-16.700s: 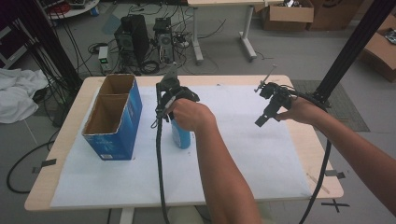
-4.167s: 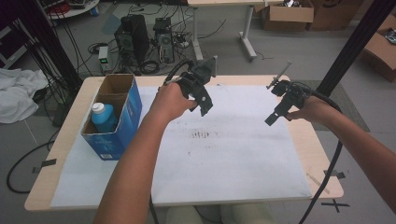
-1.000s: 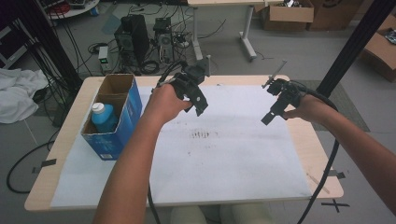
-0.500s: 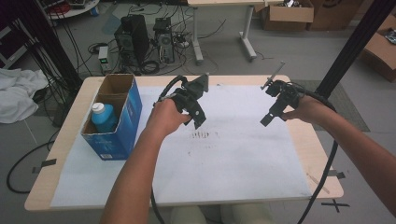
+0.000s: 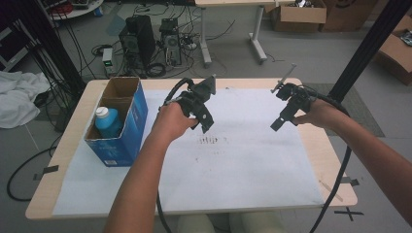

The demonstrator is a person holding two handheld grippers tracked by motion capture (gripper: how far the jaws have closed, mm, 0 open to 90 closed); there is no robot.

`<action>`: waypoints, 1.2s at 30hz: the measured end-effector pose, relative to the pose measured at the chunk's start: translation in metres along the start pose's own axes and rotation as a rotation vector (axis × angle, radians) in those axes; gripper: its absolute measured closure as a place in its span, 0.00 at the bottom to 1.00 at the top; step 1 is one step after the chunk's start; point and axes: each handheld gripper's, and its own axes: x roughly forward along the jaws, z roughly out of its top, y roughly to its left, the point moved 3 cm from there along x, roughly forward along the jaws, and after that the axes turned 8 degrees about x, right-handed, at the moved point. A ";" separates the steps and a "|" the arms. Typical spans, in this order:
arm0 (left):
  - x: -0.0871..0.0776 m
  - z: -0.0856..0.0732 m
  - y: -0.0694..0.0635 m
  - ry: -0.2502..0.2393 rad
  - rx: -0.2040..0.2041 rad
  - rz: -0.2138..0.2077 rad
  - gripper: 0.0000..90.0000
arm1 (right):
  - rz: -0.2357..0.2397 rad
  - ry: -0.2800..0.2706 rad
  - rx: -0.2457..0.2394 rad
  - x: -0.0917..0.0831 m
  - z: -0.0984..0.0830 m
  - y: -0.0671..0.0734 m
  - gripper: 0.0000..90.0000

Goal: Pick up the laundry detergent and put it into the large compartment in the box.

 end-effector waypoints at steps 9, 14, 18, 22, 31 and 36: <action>-0.002 0.000 0.000 -0.004 0.000 0.000 0.27 | 0.000 0.000 -0.005 0.000 0.000 0.000 0.22; -0.003 0.000 -0.001 -0.007 -0.002 0.001 0.28 | -0.001 0.001 -0.004 0.000 0.000 0.000 0.22; -0.004 0.000 -0.001 -0.004 0.000 0.000 0.28 | 0.000 0.000 -0.005 -0.001 0.000 0.000 0.22; -0.004 0.000 -0.001 -0.006 0.000 0.003 0.28 | 0.000 0.000 -0.007 -0.001 0.000 0.000 0.22; -0.003 0.001 0.000 -0.005 -0.002 0.001 0.28 | 0.001 0.002 -0.005 0.000 0.000 0.000 0.22; -0.004 0.000 0.000 -0.006 -0.001 0.001 0.28 | 0.002 0.000 -0.008 0.000 0.000 0.000 0.22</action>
